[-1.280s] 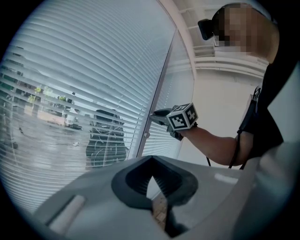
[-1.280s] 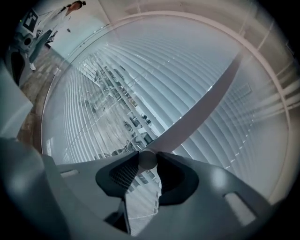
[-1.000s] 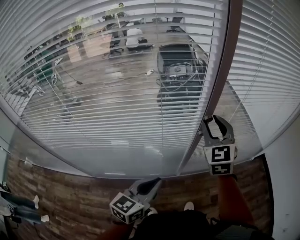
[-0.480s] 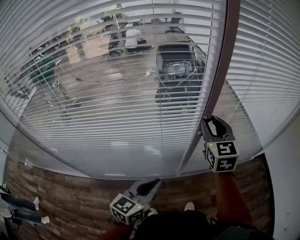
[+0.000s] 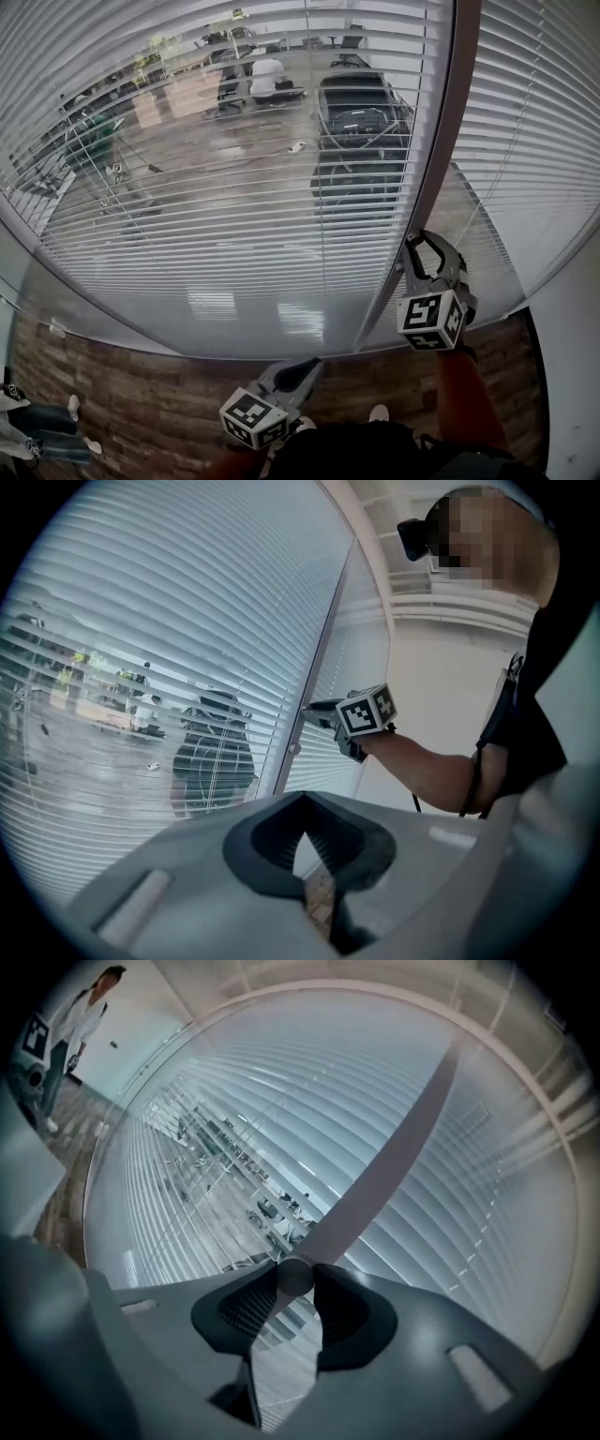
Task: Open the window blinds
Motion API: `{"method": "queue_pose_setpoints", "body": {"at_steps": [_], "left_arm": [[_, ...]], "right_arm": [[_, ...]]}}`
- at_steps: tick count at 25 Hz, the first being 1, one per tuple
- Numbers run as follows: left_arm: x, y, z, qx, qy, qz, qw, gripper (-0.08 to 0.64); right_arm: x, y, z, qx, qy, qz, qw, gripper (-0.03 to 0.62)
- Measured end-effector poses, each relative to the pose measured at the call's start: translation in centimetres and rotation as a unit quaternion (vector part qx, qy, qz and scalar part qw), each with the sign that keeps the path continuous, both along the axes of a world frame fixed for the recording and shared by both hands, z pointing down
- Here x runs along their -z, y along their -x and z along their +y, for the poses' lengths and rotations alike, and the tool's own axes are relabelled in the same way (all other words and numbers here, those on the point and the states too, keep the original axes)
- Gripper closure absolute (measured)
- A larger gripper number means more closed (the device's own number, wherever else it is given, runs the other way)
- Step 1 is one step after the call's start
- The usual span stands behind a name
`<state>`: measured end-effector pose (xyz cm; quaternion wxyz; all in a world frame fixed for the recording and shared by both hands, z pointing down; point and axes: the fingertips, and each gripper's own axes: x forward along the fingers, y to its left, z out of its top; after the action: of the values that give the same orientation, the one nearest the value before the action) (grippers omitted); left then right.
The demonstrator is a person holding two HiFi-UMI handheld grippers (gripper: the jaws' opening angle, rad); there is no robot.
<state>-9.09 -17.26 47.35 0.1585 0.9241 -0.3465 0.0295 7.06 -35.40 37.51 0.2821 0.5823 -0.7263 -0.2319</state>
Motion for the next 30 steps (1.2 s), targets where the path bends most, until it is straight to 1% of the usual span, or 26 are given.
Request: {"method": "queue_pose_setpoints", "body": {"at_steps": [4, 5, 8, 9, 10, 11, 13, 16, 18, 20, 22, 24, 26, 28, 30], "left_arm": [[-0.9, 0.5, 0.5, -0.007, 0.002, -0.004, 1.0, 0.558], [-0.9, 0.6, 0.6, -0.008, 0.002, -0.004, 1.0, 0.558], [-0.3, 0.0, 0.3, -0.006, -0.004, 0.002, 1.0, 0.558], [-0.1, -0.1, 0.2, -0.005, -0.005, 0.004, 1.0, 0.558], [-0.1, -0.2, 0.2, -0.004, -0.004, 0.004, 1.0, 0.558], [-0.1, -0.2, 0.2, -0.004, -0.004, 0.004, 1.0, 0.558], [0.0, -0.2, 0.3, -0.004, -0.003, 0.004, 1.0, 0.558], [0.0, 0.2, 1.0, -0.005, 0.002, 0.003, 1.0, 0.558], [-0.5, 0.2, 1.1, -0.005, 0.004, 0.003, 1.0, 0.558], [-0.9, 0.0, 0.7, -0.006, 0.003, 0.001, 1.0, 0.558], [-0.9, -0.2, 0.4, -0.008, 0.003, -0.002, 1.0, 0.558], [-0.5, -0.4, 0.4, -0.009, 0.003, -0.003, 1.0, 0.558], [-0.1, -0.3, 0.5, -0.008, 0.005, -0.004, 1.0, 0.558], [0.0, -0.2, 0.6, -0.009, 0.005, -0.004, 0.9999, 0.558], [0.0, -0.1, 0.6, -0.007, 0.006, -0.005, 0.9999, 0.558]], "right_arm": [[-1.0, 0.6, 0.5, -0.002, 0.002, 0.01, 1.0, 0.445], [-1.2, 0.6, 0.6, -0.004, 0.0, 0.021, 1.0, 0.445], [-0.7, 0.3, 0.3, -0.011, -0.014, 0.074, 0.997, 0.445], [-0.5, 0.1, 0.1, -0.013, -0.017, 0.08, 0.997, 0.443], [-0.4, 0.0, 0.0, -0.013, -0.016, 0.071, 0.997, 0.443], [-0.4, -0.1, 0.0, -0.01, -0.011, 0.049, 0.999, 0.439], [-0.2, -0.1, 0.3, -0.002, 0.0, -0.012, 1.0, 0.425], [0.1, 0.0, 1.1, 0.006, 0.007, -0.086, 0.996, 0.419], [-0.2, 0.0, 1.2, 0.012, 0.019, -0.141, 0.99, 0.419], [-0.8, -0.3, 0.6, 0.018, 0.038, -0.199, 0.979, 0.419], [-1.0, -0.5, -0.1, 0.022, 0.053, -0.233, 0.971, 0.422], [-0.5, -0.7, -0.3, 0.02, 0.054, -0.233, 0.971, 0.437], [-0.2, -0.7, -0.2, 0.016, 0.052, -0.218, 0.974, 0.439], [-0.1, -0.6, 0.0, 0.013, 0.049, -0.191, 0.98, 0.44], [-0.1, -0.3, 0.1, 0.009, 0.042, -0.148, 0.988, 0.442]]}}
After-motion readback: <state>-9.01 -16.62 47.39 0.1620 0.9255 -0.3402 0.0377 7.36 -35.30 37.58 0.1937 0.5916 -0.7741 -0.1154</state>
